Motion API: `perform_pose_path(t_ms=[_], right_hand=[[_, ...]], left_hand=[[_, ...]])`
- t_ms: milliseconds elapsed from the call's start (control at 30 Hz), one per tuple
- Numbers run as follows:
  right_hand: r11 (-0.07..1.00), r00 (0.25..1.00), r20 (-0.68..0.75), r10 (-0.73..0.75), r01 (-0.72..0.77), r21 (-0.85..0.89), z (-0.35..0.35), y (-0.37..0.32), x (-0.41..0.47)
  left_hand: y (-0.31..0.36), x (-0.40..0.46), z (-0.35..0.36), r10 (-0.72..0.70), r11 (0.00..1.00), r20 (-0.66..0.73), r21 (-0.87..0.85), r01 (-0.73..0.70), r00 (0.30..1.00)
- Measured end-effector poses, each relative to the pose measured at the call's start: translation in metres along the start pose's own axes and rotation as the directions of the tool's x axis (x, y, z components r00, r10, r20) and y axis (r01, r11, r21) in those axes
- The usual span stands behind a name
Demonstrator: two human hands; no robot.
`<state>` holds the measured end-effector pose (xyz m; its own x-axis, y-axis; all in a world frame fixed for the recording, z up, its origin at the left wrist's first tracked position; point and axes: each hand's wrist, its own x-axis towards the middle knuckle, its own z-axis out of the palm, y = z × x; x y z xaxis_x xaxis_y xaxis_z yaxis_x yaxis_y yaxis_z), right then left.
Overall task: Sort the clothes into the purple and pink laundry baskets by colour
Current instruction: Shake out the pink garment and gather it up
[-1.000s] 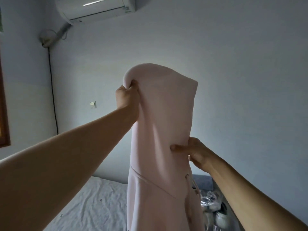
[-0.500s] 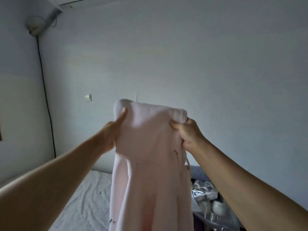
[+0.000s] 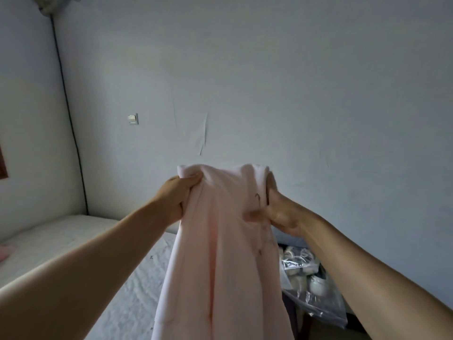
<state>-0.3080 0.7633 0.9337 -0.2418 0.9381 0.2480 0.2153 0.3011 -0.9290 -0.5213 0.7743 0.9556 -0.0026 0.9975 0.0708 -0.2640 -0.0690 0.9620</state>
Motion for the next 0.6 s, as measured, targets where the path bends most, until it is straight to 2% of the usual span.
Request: perform_pose_path(t_ms=[100, 233, 300, 400, 433, 500, 567, 600], right_hand=[[0.991, 0.992, -0.022, 0.124, -0.123, 0.046, -0.006, 0.007, -0.001], [0.977, 0.952, -0.251, 0.177, -0.139, 0.163, -0.002, 0.008, 0.009], [0.972, 0.931, -0.325, 0.165, -0.098, 0.213, 0.005, 0.007, 0.015], [0.992, 0.89, -0.448, 0.083, -0.033, 0.119, 0.014, 0.003, 0.025], [0.997, 0.883, -0.468, 0.042, -0.008, 0.076, 0.017, 0.0, 0.027], [0.999, 0.883, -0.468, -0.035, 0.049, 0.017, 0.022, -0.006, 0.03], [0.997, 0.91, -0.408, -0.072, 0.074, -0.011, 0.024, -0.009, 0.032], [0.998, 0.933, -0.354, -0.066, 0.06, -0.028, 0.024, -0.01, 0.031]], left_hand=[[0.0, 0.005, -0.009, -0.006, 0.996, -0.022, 0.085, 0.008, 1.0], [-0.01, 0.015, -0.023, -0.041, 0.973, -0.113, 0.221, 0.065, 0.993], [-0.013, 0.016, -0.028, -0.041, 0.966, -0.151, 0.247, 0.078, 0.988], [-0.02, 0.01, -0.035, 0.034, 0.934, -0.098, 0.356, 0.003, 0.995], [-0.023, 0.006, -0.037, 0.083, 0.877, -0.064, 0.479, -0.042, 0.995], [-0.028, 0.002, -0.043, 0.175, 0.617, 0.089, 0.766, -0.18, 0.98], [-0.026, 0.005, -0.05, 0.21, 0.363, 0.166, 0.902, -0.234, 0.964], [-0.023, 0.008, -0.053, 0.238, 0.308, 0.16, 0.923, -0.23, 0.958]])
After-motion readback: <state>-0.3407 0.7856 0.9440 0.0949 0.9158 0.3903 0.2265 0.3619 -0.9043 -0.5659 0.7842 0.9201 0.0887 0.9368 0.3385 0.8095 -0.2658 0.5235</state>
